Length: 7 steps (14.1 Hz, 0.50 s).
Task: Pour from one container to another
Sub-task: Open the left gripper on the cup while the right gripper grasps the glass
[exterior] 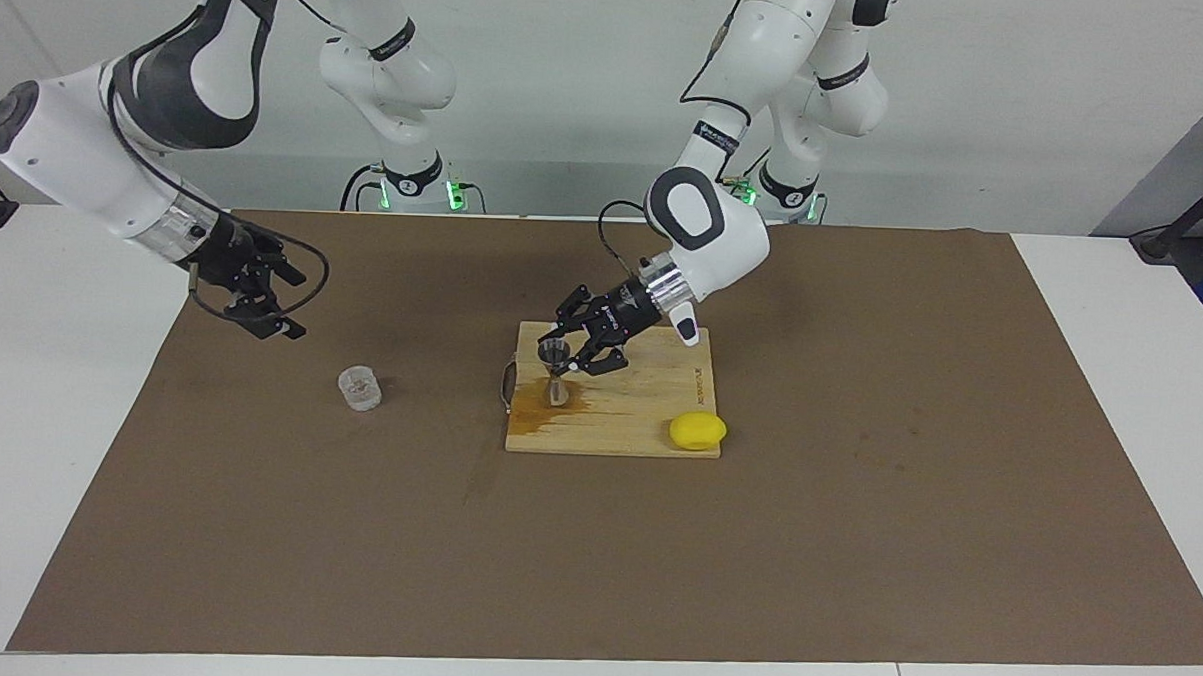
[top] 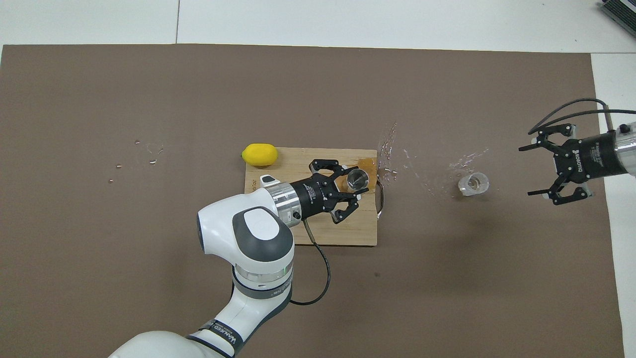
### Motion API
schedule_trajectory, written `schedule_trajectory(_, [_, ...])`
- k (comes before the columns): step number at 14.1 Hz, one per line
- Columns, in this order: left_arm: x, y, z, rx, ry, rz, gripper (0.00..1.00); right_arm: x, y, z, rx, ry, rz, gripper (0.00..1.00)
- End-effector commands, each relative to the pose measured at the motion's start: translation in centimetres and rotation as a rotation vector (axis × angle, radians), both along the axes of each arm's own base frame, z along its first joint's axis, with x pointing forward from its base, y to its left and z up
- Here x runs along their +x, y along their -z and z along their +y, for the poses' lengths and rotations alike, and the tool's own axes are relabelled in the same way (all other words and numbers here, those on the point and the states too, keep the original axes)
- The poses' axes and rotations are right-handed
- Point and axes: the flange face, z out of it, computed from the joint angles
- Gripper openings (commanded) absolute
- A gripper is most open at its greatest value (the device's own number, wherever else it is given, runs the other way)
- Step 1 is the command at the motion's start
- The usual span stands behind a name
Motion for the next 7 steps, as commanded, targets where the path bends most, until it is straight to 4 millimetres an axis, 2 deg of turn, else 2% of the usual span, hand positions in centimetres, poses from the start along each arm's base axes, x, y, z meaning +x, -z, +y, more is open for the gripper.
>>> schedule_trajectory(1, [-0.4, 0.2, 0.0, -0.010, 0.002, -0.006, 0.00, -0.6, 2.6, -0.1, 0.045, 0.077, 0.009, 1.00])
schedule_trajectory(6, [-0.7, 0.8, 0.1, 0.001, 0.009, 0.001, 0.00, -1.0, 8.4, -2.1, 0.106, 0.120, 0.000, 1.00])
schedule_trajectory(7, [-0.7, 0.8, 0.2, -0.002, 0.001, 0.008, 0.56, -1.0, 10.4, -2.7, 0.134, 0.122, 0.004, 1.00])
